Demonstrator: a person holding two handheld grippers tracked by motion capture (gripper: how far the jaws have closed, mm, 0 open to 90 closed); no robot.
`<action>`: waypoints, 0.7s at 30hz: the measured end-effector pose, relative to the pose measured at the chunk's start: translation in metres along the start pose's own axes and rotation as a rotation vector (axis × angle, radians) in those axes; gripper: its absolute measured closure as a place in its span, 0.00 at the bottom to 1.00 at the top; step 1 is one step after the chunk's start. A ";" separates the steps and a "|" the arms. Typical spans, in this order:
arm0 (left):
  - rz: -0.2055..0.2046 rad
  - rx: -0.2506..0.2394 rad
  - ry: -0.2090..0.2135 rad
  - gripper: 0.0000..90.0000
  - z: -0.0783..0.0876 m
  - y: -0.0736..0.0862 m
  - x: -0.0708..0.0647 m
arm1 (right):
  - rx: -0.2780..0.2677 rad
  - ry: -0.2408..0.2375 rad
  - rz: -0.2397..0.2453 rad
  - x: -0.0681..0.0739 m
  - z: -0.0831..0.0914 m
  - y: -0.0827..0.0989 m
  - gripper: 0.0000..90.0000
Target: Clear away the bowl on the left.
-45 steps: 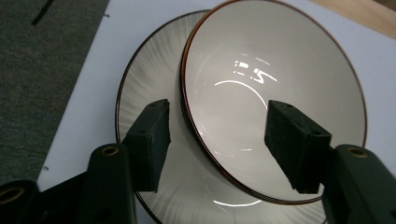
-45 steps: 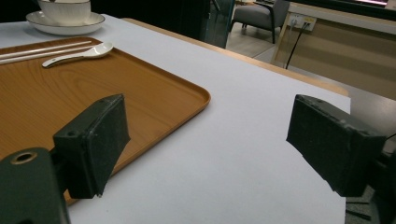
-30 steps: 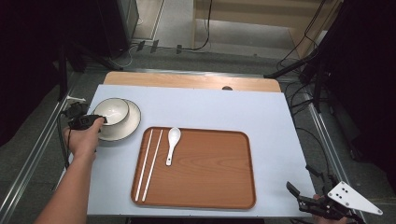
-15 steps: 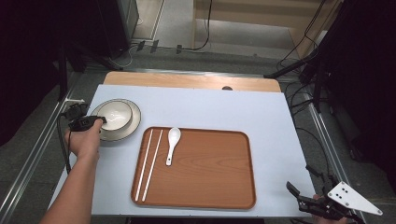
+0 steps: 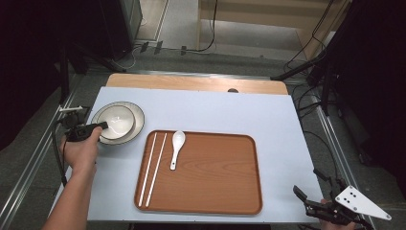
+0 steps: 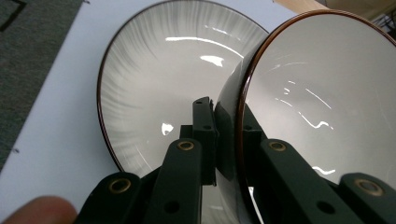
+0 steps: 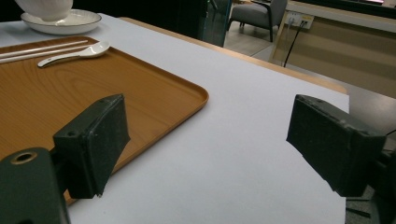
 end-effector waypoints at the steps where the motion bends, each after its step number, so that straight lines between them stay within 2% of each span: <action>1: -0.007 0.001 0.003 0.92 0.001 0.002 -0.001 | 0.000 -0.001 0.001 0.000 0.000 0.000 0.15; 4: -0.044 -0.006 0.009 0.92 0.004 0.008 -0.006 | -0.002 -0.003 -0.001 0.000 0.000 0.000 0.15; 8: -0.054 -0.012 0.037 0.92 0.009 0.014 -0.013 | -0.002 -0.007 -0.004 0.000 -0.001 0.001 0.15; 10: -0.074 -0.002 0.047 0.92 0.010 0.016 -0.017 | -0.003 -0.006 -0.005 -0.001 0.000 0.000 0.15; 11: -0.099 0.007 0.033 0.92 0.012 0.018 -0.020 | -0.002 -0.006 -0.007 -0.001 0.000 0.000 0.15; 13: -0.122 0.014 0.021 0.92 0.014 0.021 -0.026 | -0.007 -0.003 -0.005 -0.001 0.001 0.000 0.15; 17: -0.131 -0.007 0.056 0.92 0.020 0.024 -0.038 | -0.010 -0.002 -0.008 -0.002 0.002 0.000 0.15; 21: -0.155 0.004 0.086 0.92 0.025 0.032 -0.051 | -0.009 -0.002 -0.010 -0.002 0.002 0.000 0.15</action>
Point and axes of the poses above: each handheld gripper's, and its own axes: z roughly backward along the jaws, y roughly out of its underside, x roughly to its left, the point moved 7 cm from there along -z, roughly forward along the jaws, and after that the axes turned 7 degrees about y, right-handed, at the moved point
